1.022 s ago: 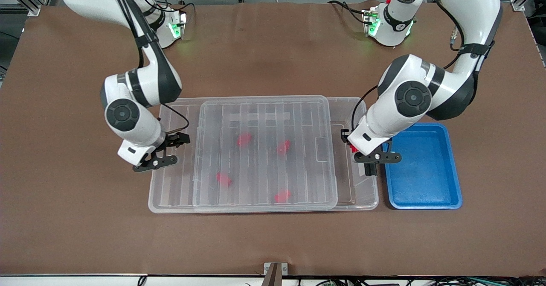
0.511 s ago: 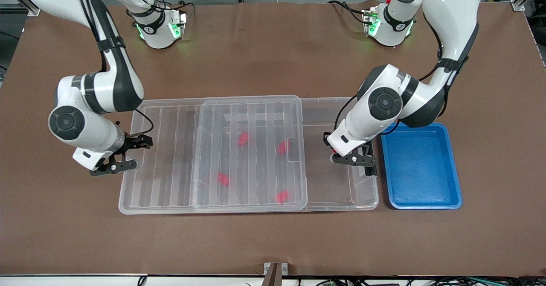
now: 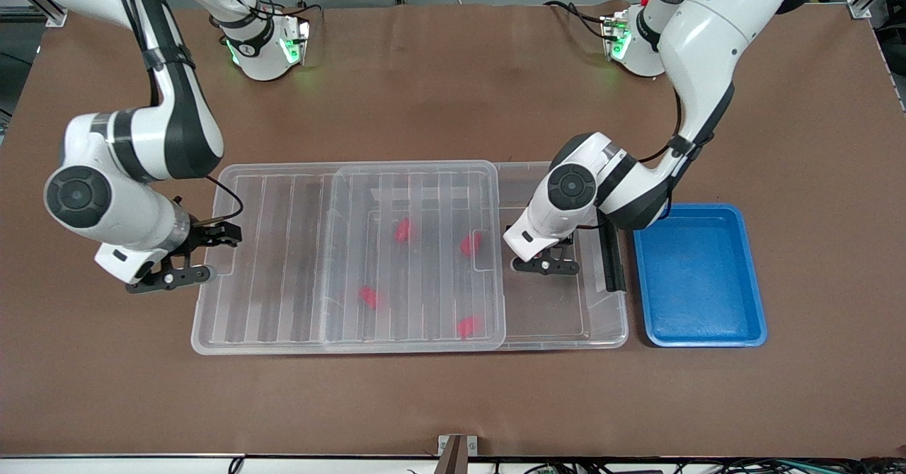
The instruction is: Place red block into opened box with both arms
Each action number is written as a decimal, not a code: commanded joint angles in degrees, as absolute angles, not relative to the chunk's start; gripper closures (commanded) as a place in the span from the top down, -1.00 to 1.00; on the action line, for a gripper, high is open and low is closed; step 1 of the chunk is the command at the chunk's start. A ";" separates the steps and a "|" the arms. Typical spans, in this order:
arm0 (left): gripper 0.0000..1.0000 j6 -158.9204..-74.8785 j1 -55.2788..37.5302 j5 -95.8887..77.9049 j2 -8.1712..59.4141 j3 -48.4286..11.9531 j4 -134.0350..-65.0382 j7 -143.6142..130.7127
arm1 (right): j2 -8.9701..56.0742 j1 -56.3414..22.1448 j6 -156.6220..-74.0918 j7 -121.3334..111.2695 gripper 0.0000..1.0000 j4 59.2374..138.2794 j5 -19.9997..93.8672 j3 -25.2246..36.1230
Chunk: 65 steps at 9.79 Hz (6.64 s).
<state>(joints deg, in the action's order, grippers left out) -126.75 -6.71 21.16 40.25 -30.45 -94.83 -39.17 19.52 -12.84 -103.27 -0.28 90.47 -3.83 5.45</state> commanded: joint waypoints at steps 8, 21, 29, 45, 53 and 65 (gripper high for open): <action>1.00 -130.61 -3.53 21.62 44.05 -29.53 -95.27 -40.34 | -2.19 1.31 -83.62 5.54 1.00 86.13 3.95 5.36; 1.00 -95.85 5.52 20.14 19.16 -30.32 -77.82 -27.55 | -2.64 -0.26 -82.79 3.34 1.00 85.35 2.29 7.38; 1.00 -89.04 2.22 1.50 -2.35 -8.30 -88.39 -0.72 | -1.67 -0.18 -79.98 2.55 1.00 81.91 0.70 7.29; 1.00 -87.63 1.32 0.09 -3.43 -9.05 -90.09 -2.11 | 11.50 -0.17 -106.58 -20.89 -1.00 105.00 7.01 7.29; 1.00 -87.71 1.41 0.26 -3.34 -9.05 -90.00 -2.11 | 18.46 -4.04 -112.59 -21.36 -1.00 104.77 14.31 4.75; 1.00 -87.63 1.23 0.35 -3.25 -9.14 -90.09 -2.11 | 22.85 -18.80 -114.70 -8.62 -1.00 100.46 19.16 4.83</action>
